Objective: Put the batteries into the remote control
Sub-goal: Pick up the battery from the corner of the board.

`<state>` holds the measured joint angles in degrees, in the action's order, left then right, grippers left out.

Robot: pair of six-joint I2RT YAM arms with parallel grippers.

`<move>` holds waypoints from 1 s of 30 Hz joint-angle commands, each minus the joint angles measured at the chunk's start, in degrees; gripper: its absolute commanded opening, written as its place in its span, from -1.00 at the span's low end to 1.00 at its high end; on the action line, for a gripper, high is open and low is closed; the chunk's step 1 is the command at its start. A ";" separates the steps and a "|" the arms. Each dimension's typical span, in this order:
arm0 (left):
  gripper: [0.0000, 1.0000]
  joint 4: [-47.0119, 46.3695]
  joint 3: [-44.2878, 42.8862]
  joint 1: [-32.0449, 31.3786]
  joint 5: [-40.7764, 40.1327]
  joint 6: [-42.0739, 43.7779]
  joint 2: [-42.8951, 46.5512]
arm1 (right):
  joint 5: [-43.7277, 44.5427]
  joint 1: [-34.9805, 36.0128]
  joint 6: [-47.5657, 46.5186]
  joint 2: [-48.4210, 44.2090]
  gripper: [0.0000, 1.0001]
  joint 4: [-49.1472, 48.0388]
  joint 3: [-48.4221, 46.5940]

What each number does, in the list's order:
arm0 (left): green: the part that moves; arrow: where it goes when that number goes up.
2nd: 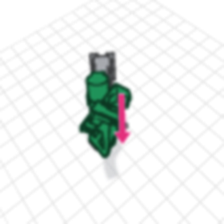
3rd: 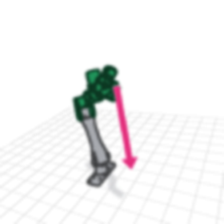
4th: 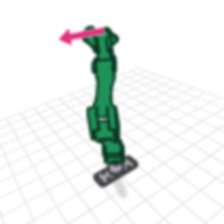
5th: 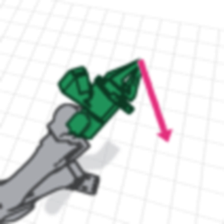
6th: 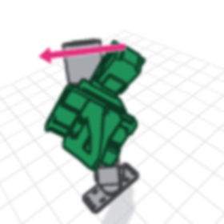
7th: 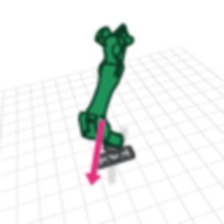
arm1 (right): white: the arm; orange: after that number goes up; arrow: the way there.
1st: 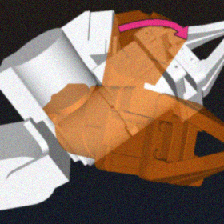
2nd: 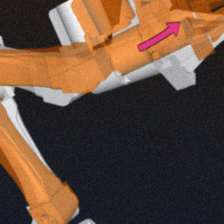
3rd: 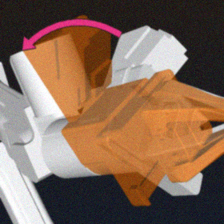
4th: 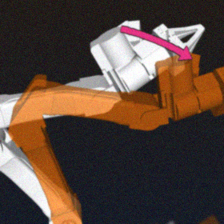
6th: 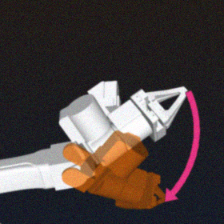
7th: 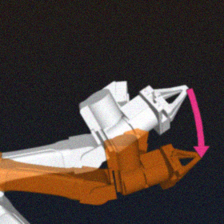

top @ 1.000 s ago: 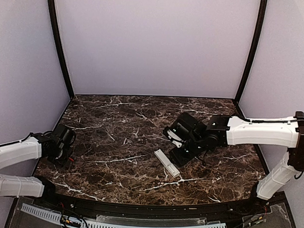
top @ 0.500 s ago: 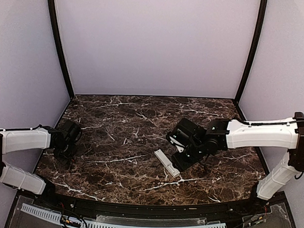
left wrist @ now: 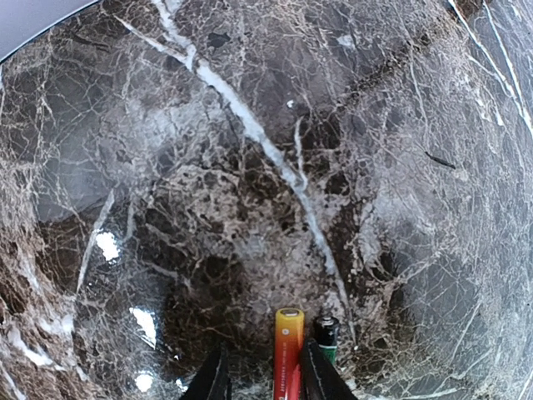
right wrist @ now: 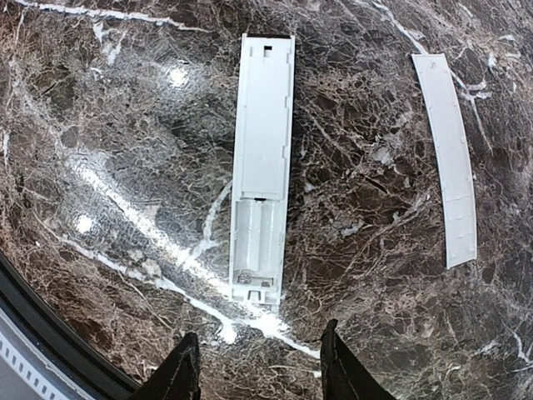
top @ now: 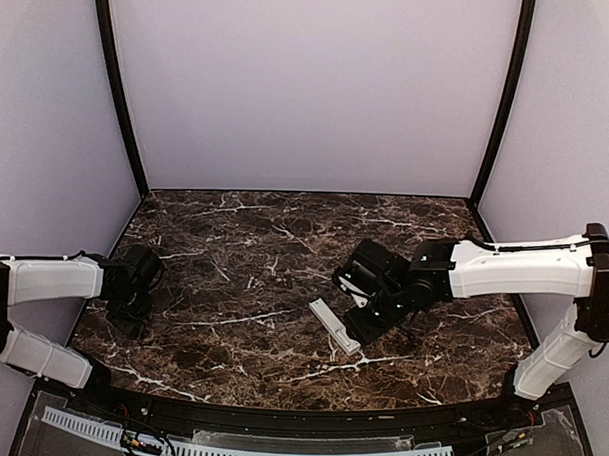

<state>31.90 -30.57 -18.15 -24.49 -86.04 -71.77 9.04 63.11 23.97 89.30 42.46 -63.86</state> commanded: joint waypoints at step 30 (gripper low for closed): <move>-0.44 7.08 -2.19 0.99 1.40 1.01 -2.83 | 1.31 0.60 -1.86 0.11 -0.04 0.16 -1.21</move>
<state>36.29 -30.92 -17.52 -24.77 -88.09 -73.10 9.10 63.11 22.55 89.41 42.44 -63.86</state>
